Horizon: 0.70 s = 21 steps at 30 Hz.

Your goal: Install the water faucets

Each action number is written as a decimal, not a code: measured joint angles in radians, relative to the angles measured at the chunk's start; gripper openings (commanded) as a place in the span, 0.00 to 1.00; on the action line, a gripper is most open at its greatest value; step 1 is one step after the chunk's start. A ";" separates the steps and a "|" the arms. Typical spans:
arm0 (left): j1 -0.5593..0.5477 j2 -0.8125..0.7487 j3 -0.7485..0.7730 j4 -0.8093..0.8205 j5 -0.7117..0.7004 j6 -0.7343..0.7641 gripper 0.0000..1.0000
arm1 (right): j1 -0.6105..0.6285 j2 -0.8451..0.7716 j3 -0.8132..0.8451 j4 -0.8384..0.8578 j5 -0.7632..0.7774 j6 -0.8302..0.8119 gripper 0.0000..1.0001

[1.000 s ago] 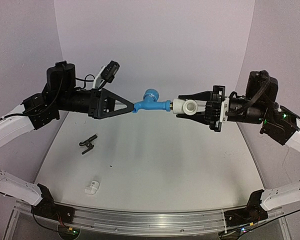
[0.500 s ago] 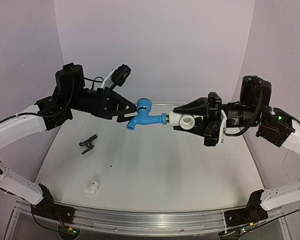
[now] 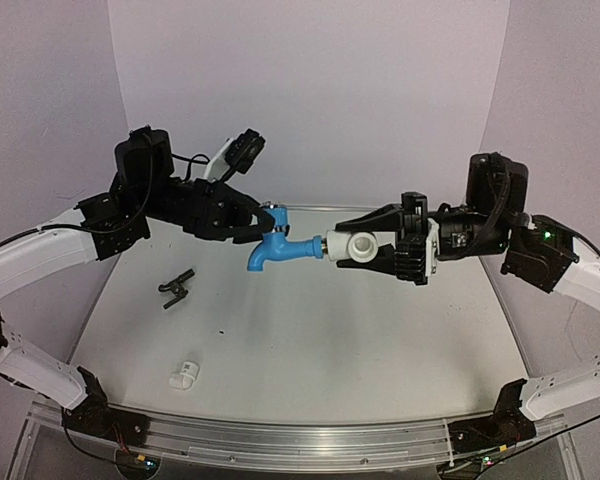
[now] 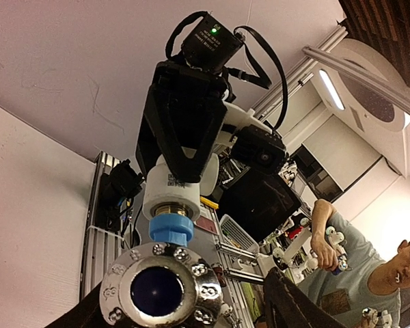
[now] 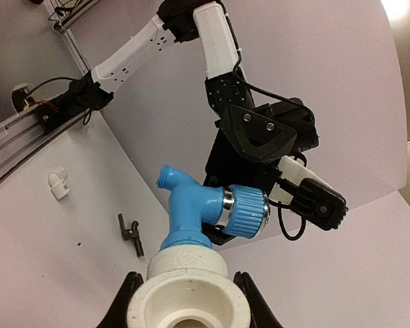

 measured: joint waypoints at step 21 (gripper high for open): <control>0.002 -0.047 -0.001 -0.075 -0.069 0.164 0.46 | 0.015 0.019 0.007 0.043 0.049 0.530 0.00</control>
